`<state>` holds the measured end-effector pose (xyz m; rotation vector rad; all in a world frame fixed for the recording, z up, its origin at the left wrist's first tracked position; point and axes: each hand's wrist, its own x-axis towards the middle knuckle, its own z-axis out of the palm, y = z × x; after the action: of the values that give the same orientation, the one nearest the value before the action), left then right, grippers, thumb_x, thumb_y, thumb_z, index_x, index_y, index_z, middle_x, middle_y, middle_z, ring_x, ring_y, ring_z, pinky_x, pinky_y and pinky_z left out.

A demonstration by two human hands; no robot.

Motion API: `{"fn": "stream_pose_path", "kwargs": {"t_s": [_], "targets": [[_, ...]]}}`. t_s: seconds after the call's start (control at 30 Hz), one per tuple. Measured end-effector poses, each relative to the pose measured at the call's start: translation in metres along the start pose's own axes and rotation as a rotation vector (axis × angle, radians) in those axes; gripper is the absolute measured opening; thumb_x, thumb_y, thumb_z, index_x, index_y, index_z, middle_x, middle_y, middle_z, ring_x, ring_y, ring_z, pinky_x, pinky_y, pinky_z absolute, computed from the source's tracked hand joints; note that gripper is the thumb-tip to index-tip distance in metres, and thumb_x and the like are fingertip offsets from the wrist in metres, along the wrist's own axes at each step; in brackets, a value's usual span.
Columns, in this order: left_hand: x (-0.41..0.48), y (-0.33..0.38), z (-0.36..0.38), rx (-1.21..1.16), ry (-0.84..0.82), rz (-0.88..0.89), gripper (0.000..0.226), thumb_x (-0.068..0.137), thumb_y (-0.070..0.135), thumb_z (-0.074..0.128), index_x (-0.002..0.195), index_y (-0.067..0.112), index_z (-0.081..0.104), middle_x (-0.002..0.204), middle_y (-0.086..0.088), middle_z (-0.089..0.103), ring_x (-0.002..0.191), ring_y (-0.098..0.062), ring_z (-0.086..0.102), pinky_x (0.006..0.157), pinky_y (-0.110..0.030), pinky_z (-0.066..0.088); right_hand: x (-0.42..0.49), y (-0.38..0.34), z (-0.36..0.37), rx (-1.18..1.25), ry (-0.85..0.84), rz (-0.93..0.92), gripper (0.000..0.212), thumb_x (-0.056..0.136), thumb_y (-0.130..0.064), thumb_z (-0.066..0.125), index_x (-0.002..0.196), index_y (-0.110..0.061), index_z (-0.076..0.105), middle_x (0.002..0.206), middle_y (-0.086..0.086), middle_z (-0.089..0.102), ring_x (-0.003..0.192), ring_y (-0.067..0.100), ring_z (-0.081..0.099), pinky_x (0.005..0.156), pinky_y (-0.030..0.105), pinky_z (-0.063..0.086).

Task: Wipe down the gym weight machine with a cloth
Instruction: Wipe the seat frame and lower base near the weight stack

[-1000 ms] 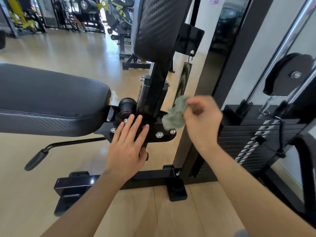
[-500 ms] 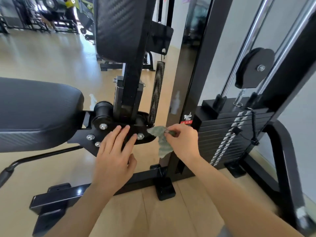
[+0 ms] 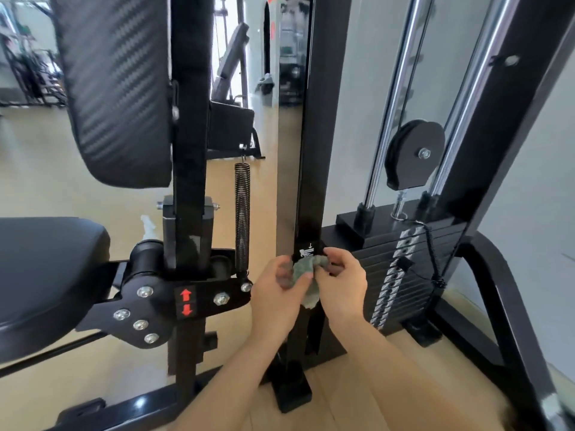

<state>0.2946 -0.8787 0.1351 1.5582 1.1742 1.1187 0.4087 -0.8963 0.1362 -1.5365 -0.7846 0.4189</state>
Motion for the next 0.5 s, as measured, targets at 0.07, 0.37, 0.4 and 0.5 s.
{"fn": "stream_pose_path", "kwargs": {"t_s": [0.07,0.37,0.4,0.5], "targets": [[0.006,0.0,0.002,0.004,0.065,0.014,0.027,0.088,0.027,0.077,0.112,0.03,0.064,0.095,0.015,0.066,0.085,0.001,0.066,0.08,-0.035,0.062,0.003,0.001,-0.001,0.001,-0.005,0.007,0.036,0.086,0.0,0.072,0.113,-0.022,0.068,0.11,-0.006,0.065,0.096,0.002,0.064,0.077,0.016,0.056],[0.009,0.007,-0.014,-0.066,0.143,0.068,0.011,0.098,0.014,0.063,0.092,0.022,0.068,0.073,0.006,0.069,0.063,-0.014,0.067,0.064,-0.034,0.061,0.009,-0.014,-0.022,-0.11,-0.097,-0.277,0.014,0.084,-0.007,0.078,0.094,-0.016,0.074,0.092,-0.006,0.065,0.084,-0.002,0.063,0.071,0.008,0.05],[0.008,0.011,-0.014,-0.128,0.153,0.058,0.009,0.099,0.014,0.061,0.095,0.019,0.067,0.069,0.005,0.068,0.058,-0.014,0.065,0.058,-0.031,0.059,0.008,-0.016,-0.023,-0.089,-0.086,-0.342,0.016,0.084,-0.004,0.077,0.094,-0.015,0.074,0.094,-0.005,0.064,0.086,-0.001,0.063,0.073,0.008,0.05],[0.014,0.023,-0.012,-0.312,0.23,-0.012,0.007,0.102,0.016,0.058,0.102,0.014,0.064,0.069,0.0,0.068,0.057,-0.013,0.064,0.053,-0.025,0.055,0.005,-0.018,-0.017,-0.034,-0.079,-0.406,0.024,0.084,0.004,0.073,0.099,-0.015,0.07,0.101,-0.003,0.062,0.093,0.0,0.063,0.079,0.01,0.052]]}}
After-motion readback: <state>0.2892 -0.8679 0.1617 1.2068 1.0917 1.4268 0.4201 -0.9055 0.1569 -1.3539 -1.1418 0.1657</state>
